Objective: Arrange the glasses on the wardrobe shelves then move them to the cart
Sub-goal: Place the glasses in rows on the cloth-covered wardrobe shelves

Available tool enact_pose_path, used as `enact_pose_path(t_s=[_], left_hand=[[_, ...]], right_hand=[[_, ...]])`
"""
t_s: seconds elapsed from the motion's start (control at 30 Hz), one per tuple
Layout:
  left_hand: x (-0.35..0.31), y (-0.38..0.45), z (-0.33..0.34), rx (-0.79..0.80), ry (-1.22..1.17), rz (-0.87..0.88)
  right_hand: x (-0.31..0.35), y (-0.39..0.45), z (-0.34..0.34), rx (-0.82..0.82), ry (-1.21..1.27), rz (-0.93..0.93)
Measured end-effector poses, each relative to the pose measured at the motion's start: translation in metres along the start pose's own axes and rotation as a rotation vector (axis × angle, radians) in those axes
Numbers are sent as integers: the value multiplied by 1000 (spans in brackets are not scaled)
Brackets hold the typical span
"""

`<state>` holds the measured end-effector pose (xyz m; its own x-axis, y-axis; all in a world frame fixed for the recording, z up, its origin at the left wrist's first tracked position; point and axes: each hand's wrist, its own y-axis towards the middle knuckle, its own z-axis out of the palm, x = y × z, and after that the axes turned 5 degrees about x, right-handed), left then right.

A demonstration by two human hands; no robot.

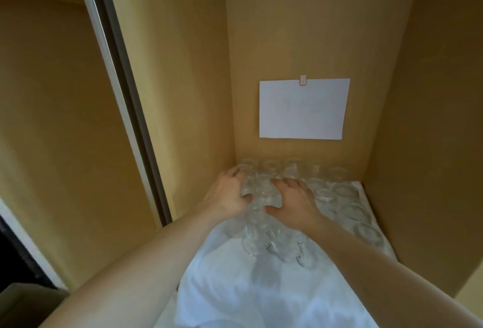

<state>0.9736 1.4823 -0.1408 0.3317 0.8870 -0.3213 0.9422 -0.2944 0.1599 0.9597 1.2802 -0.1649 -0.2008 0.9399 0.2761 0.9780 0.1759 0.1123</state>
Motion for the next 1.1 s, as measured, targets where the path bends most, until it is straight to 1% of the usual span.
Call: enact_pose_path(t_s=[0.1, 0.27, 0.4, 0.57, 0.63, 0.8, 1.0, 1.1], left_hand=[[6, 19, -7, 13, 6, 21], [6, 53, -8, 12, -43, -20], [6, 78, 1, 51, -73, 26], [5, 110, 9, 121, -197, 5], [8, 126, 12, 124, -208, -16], [20, 177, 20, 156, -120, -162], [45, 218, 38, 174, -228, -261], [56, 234, 48, 191, -223, -310]], right_hand=[[9, 15, -4, -8, -2, 46], [15, 41, -9, -8, -14, 140], [12, 54, -5, -9, -12, 201], [0, 84, -6, 35, -20, 251], [-7, 101, -10, 39, -35, 249], [-28, 155, -12, 75, -74, 193], [-51, 211, 8, 125, -65, 125], [-60, 235, 23, 153, -67, 100]])
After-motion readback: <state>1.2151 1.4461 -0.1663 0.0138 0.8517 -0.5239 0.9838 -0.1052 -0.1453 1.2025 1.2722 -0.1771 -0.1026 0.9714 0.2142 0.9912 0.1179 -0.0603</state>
